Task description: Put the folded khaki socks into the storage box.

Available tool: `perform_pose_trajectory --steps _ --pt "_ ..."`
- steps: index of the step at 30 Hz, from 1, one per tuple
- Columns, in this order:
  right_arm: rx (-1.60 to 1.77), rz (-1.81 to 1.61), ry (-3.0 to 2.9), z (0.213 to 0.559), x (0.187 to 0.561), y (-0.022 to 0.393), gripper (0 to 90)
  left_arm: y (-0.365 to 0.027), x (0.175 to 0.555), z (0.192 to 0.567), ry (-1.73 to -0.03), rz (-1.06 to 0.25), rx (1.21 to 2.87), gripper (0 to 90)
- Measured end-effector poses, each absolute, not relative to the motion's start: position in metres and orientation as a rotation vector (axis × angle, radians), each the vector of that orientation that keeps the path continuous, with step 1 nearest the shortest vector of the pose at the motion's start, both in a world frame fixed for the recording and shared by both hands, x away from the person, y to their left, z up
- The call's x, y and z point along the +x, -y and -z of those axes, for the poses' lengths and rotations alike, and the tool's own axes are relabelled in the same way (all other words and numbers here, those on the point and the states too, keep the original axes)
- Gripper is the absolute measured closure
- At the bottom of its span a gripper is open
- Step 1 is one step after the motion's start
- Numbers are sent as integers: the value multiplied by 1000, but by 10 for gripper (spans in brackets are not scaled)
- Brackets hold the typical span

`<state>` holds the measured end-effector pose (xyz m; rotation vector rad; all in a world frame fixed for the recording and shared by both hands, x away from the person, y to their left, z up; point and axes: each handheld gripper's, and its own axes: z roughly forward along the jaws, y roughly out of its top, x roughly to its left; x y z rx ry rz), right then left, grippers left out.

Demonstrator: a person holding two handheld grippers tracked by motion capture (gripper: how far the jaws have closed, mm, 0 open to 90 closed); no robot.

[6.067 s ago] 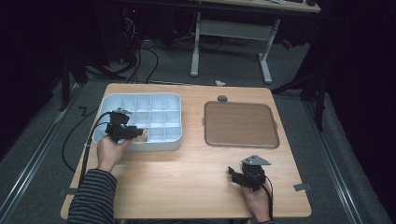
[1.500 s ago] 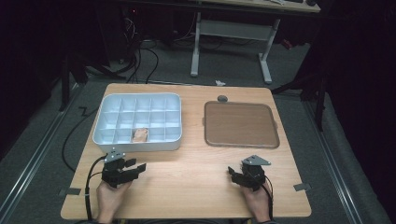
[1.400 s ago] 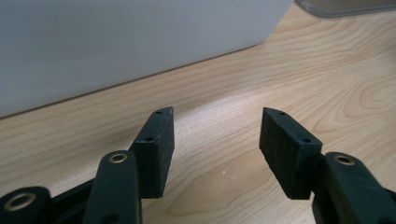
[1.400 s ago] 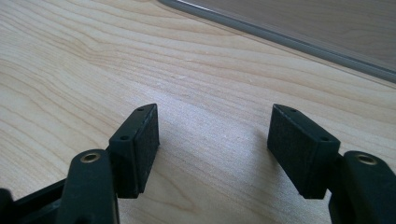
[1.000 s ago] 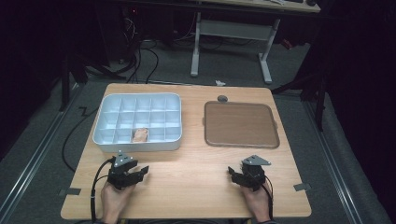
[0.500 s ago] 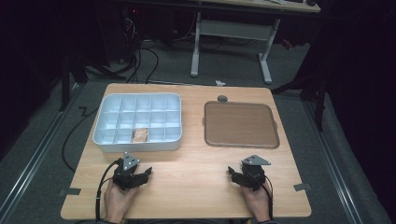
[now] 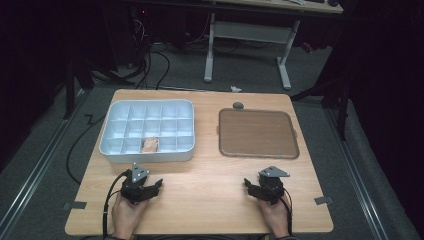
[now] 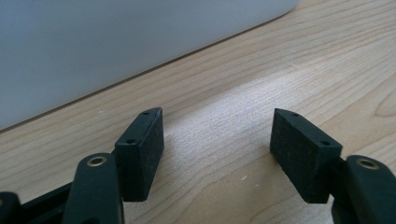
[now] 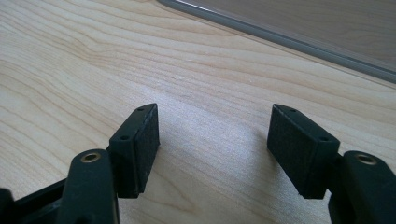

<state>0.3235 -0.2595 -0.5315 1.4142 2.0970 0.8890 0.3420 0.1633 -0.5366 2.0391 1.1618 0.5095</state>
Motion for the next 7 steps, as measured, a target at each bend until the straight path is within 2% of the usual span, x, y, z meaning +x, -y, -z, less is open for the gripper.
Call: perform_pose_trajectory --steps 7 --pt "1415 -890 -2097 532 324 260 340 -163 342 537 -1178 -512 2036 321"
